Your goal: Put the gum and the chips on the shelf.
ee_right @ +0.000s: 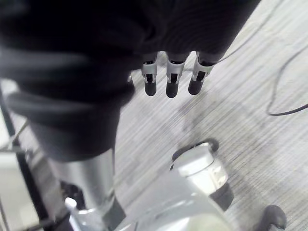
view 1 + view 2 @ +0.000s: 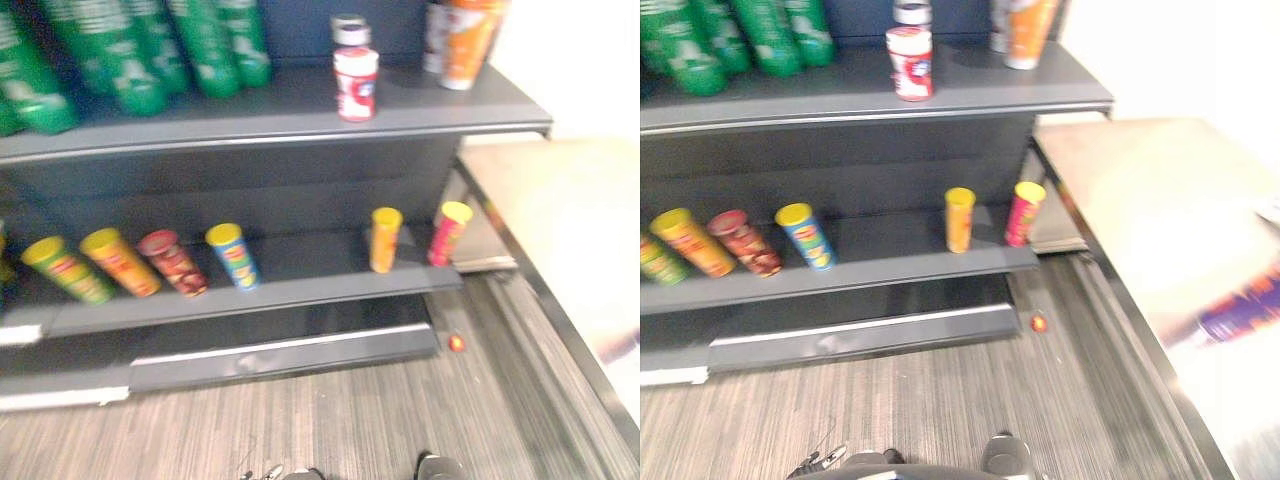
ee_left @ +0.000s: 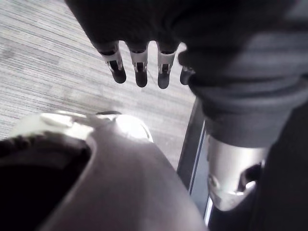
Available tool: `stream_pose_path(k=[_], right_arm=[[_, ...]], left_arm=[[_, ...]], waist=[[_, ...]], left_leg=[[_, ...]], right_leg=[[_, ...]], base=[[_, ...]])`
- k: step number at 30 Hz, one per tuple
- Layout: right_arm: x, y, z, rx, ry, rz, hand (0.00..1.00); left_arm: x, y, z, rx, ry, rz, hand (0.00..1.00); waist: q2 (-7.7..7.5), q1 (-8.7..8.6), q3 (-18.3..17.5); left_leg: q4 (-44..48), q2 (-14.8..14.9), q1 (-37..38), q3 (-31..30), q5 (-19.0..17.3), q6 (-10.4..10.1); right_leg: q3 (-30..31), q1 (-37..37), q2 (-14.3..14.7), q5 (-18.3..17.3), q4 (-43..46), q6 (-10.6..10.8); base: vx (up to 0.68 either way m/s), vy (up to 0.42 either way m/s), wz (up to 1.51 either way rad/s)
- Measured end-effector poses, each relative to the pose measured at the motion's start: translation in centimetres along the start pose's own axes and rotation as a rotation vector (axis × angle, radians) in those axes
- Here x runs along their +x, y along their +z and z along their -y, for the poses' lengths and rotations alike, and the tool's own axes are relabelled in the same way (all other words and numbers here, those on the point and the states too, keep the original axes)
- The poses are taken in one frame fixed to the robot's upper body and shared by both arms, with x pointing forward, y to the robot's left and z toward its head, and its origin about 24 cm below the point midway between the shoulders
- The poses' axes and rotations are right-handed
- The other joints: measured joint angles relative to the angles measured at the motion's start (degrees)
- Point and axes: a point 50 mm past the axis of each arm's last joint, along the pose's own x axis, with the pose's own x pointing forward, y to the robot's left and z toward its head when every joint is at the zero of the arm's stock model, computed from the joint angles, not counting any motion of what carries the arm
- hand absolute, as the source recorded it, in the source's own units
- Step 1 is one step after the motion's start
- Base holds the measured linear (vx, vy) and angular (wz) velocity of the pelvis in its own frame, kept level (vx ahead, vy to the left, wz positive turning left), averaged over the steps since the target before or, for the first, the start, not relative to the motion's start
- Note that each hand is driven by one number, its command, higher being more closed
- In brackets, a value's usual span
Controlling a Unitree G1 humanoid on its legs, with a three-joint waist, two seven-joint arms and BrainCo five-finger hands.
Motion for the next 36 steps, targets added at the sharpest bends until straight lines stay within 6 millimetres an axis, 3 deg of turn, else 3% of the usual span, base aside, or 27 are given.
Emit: stream_pose_path(k=[2, 3, 5, 6, 9, 11, 13, 18, 20, 22, 25, 27, 28, 29, 30, 32, 34, 36], right_arm=[[0.0, -0.2, -0.2, -0.005, 0.016, -0.009, 0.00], [0.0, 0.0, -0.4, -0.014, 0.024, -0.003, 0.00], [0.2, 0.5, -1.1, -0.013, 0.043, 0.012, 0.00], [0.3, 1.0, -1.6, -0.009, 0.055, 0.022, 0.00], [0.7, 2.8, -2.5, -0.013, 0.076, 0.083, 0.00], [0.7, 2.8, -2.6, -0.026, 0.078, 0.085, 0.00], [0.7, 2.7, -2.8, -0.028, 0.079, 0.081, 0.00], [0.6, 2.3, -2.1, -0.027, 0.042, 0.072, 0.00], [0.6, 2.1, -2.2, -0.024, 0.042, 0.069, 0.00], [0.5, 1.9, -2.5, -0.018, 0.047, 0.063, 0.00], [0.3, 1.5, -3.1, 0.020, 0.062, 0.060, 0.00], [0.4, 2.0, -2.9, 0.085, 0.068, 0.079, 0.00], [0.4, 2.3, -2.7, 0.092, 0.066, 0.092, 0.00], [0.6, 3.3, -2.5, 0.102, 0.068, 0.128, 0.00], [0.9, 4.7, -2.0, 0.093, 0.063, 0.175, 0.00], [1.0, 6.0, -1.4, 0.075, 0.058, 0.227, 0.00], [0.9, 5.6, -1.0, 0.052, 0.065, 0.227, 0.00], [0.6, 4.2, -1.1, 0.063, 0.091, 0.194, 0.00]], left_arm=[[0.0, 0.6, -0.3, -0.002, 0.004, 0.023, 0.00], [0.0, 0.9, -0.1, -0.011, -0.001, 0.037, 0.00], [0.1, 1.2, 0.0, -0.016, -0.004, 0.046, 0.00], [0.1, 1.4, -0.1, -0.032, 0.000, 0.050, 0.00], [0.3, 1.3, 0.8, -0.099, -0.009, 0.044, 0.00], [0.3, 1.1, 0.8, -0.135, 0.001, 0.039, 0.00], [0.2, 1.0, 0.5, -0.133, 0.014, 0.037, 0.00], [0.2, 0.7, 0.6, -0.120, 0.011, 0.027, 0.00], [0.2, 0.8, 0.3, -0.117, 0.015, 0.029, 0.00], [0.2, 0.9, -0.1, -0.113, 0.025, 0.029, 0.00], [0.2, 0.9, -1.0, -0.139, 0.048, 0.019, 0.00], [0.1, 1.0, -0.8, -0.204, 0.047, 0.031, 0.00], [0.1, 1.0, -0.8, -0.221, 0.050, 0.038, 0.00], [0.1, 0.7, 0.0, -0.244, 0.031, 0.032, 0.00], [0.1, 0.1, 0.8, -0.255, 0.013, 0.017, 0.00], [-0.1, -0.7, 1.8, -0.265, -0.005, -0.005, 0.00], [-0.1, -0.7, 2.6, -0.288, -0.022, 0.006, 0.00], [-0.1, -0.3, 2.6, -0.322, -0.015, 0.033, 0.00]], waist=[[-0.42, -0.24, 0.11], [-0.37, -0.01, 0.09], [-0.63, 0.52, 0.03], [-1.10, 0.49, 0.05], [-0.23, 0.43, 0.50], [-0.55, 0.60, 0.58], [-1.30, 0.51, 0.36], [-1.04, 0.42, -0.36], [-0.83, 0.43, -0.95], [-1.75, 0.31, -1.48], [-3.09, 0.29, -2.12], [-2.59, 0.57, -1.95], [-2.26, 0.68, -1.94], [-1.58, 0.83, -1.74], [0.70, 0.82, -1.68], [3.22, 0.60, -1.55], [5.59, 0.59, -1.78], [3.28, 0.89, -1.05]], left_leg=[[-0.02, 1.62, 0.46, 5.06, -0.01, 0.01], [-0.03, 2.33, 0.74, 7.46, 0.01, -0.01], [0.46, 2.95, 1.12, 12.21, 0.05, -0.11], [0.67, 2.61, 1.10, 14.08, 0.07, -0.36], [-3.36, 0.73, 2.70, 19.62, 2.87, -1.48], [-4.92, -0.87, 4.32, 22.67, 3.70, -1.79], [-5.87, -2.71, 5.15, 24.20, 4.45, -1.87], [-11.40, -4.75, 6.16, 24.01, 8.08, -1.63], [-11.40, -4.72, 5.87, 24.03, 8.21, -1.50], [-9.08, -3.80, 4.76, 23.86, 7.45, -1.46], [6.06, 2.29, 0.37, 19.29, 3.71, -0.82], [18.81, 7.32, -3.49, 8.83, 3.09, -0.51], [20.96, 7.64, -4.95, 4.98, 3.08, -0.53], [19.26, 5.32, -5.47, -3.86, 0.12, -2.71], [13.90, 1.65, -5.24, -11.50, -0.69, -3.74], [6.31, -1.77, -4.68, -17.70, -1.04, -3.85], [1.11, -4.04, -2.85, -20.83, -3.96, -4.63], [1.28, -4.97, -1.29, -20.62, -5.06, -5.93]], right_leg=[[-7.17, -0.70, -2.41, -3.05, 9.32, -3.78], [-9.54, -0.15, -3.36, -3.44, 12.09, -4.38], [-12.68, 3.08, -5.06, -2.64, 12.16, -3.95], [-13.66, 5.21, -5.22, -1.27, 8.39, -2.43], [-19.07, 7.79, -2.96, -1.88, -3.96, -2.08], [-19.47, 9.49, -2.16, -2.80, -9.28, -0.87], [-18.84, 10.19, -2.51, -4.58, -12.29, 1.07], [-18.41, 9.81, -2.07, -5.32, -12.74, 0.76], [-18.14, 9.41, -2.01, -5.30, -12.69, 0.74], [-17.87, 8.63, -1.88, -5.28, -12.62, 0.72], [-16.33, 7.85, -1.83, -4.90, -12.64, 0.16], [-12.96, 7.73, -0.63, -4.87, -12.07, -0.70], [-11.65, 7.49, -0.53, -5.20, -11.70, -1.23], [-8.06, 6.39, -0.32, -5.31, -11.30, -1.52], [-3.94, 4.48, 0.14, -5.16, -11.12, -1.55], [0.65, 2.38, 1.59, -4.66, -11.06, -0.85], [6.27, 1.55, 3.83, -3.40, -12.15, 0.61], [8.26, 0.99, 3.83, -5.14, -8.27, -0.33]], base=[[-0.08, 0.149, -1.47], [-0.08, 0.132, -1.84], [-0.04, -0.006, -1.44], [-0.05, -0.096, -1.08], [-0.13, -0.125, -1.00], [-0.15, -0.120, -0.76], [-0.14, -0.118, -0.42], [-0.15, -0.030, -0.05], [-0.09, 0.003, -0.02], [-0.03, 0.003, -0.06], [0.04, -0.062, -0.20], [-0.02, -0.084, -0.63], [-0.02, 0.032, -1.06], [-0.03, 0.125, -1.44], [-0.04, 0.177, -1.75], [-0.06, 0.138, -1.39], [0.01, 0.129, -1.03], [0.13, 0.121, -0.59]])
